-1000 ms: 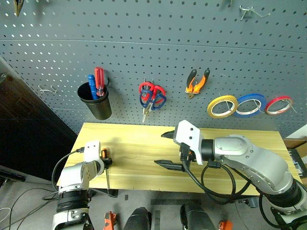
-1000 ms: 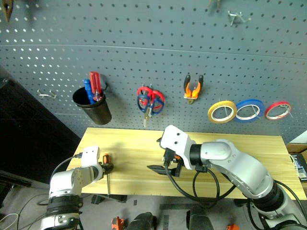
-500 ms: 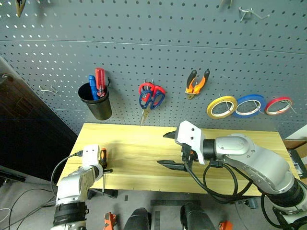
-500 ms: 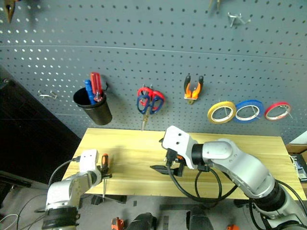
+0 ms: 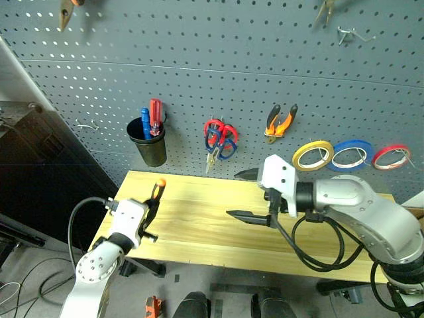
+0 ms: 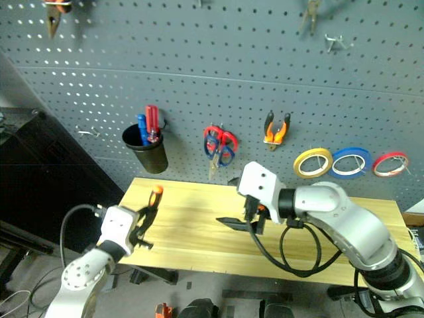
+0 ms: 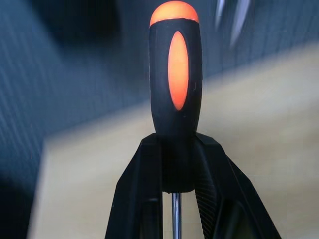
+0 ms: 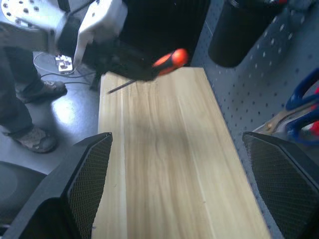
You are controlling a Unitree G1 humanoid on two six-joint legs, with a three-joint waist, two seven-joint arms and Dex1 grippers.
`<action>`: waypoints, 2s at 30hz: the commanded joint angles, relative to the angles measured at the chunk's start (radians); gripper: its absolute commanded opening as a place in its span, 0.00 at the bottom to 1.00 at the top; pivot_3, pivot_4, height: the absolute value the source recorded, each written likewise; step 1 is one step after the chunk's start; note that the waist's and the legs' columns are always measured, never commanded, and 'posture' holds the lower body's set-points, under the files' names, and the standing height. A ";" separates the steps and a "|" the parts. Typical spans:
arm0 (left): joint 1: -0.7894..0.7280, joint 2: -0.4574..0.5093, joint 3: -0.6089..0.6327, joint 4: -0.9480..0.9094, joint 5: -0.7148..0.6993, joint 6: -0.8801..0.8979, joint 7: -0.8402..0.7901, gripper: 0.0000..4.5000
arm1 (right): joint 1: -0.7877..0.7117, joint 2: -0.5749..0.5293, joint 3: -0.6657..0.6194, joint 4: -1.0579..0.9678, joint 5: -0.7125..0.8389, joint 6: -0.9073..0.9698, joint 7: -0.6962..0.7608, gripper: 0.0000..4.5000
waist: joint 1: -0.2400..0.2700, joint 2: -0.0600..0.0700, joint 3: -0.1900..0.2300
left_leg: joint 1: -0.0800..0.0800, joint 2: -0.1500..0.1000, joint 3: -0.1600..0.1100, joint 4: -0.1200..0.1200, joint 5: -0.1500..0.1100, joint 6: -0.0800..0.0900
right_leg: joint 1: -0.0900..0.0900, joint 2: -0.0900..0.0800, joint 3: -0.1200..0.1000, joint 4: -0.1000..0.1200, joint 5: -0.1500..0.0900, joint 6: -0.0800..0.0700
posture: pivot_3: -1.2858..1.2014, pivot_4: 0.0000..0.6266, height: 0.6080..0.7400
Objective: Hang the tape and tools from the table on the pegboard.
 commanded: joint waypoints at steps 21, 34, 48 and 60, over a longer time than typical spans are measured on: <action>-0.723 -0.092 0.101 0.243 -0.085 0.009 0.176 0.11 | -0.091 -0.126 -0.244 0.035 0.120 0.017 0.023 1.00 | -0.010 -0.006 -0.060 | 0.003 -0.001 0.004 0.001 0.000 0.000 | 0.000 0.002 0.003 0.002 0.001 -0.001 | 0.54 0.05 1.00; -0.698 -0.131 0.113 0.403 -0.103 -0.079 0.173 0.94 | -0.126 -0.110 -0.302 0.019 0.183 0.056 -0.039 1.00 | -0.020 -0.007 -0.079 | 0.003 0.000 0.003 0.002 0.000 0.000 | 0.000 0.001 0.004 0.002 0.001 0.000 | 0.52 0.04 1.00; -0.558 -0.133 -0.076 0.089 -0.050 0.251 0.157 0.99 | 0.135 0.049 -0.358 0.035 0.128 -0.057 -0.227 1.00 | -0.016 -0.008 -0.095 | 0.004 -0.001 0.004 0.003 0.000 0.000 | 0.001 0.001 0.005 0.004 0.001 0.000 | 0.54 0.03 1.00; -0.349 -0.139 -0.099 0.287 -0.015 0.090 0.093 0.99 | 0.595 0.419 -0.265 0.444 -0.407 -0.781 -0.564 1.00 | -0.015 0.006 -0.107 | 0.043 -0.002 0.010 -0.003 -0.003 0.005 | 0.037 0.011 0.009 0.001 0.000 0.000 | 0.54 0.00 1.00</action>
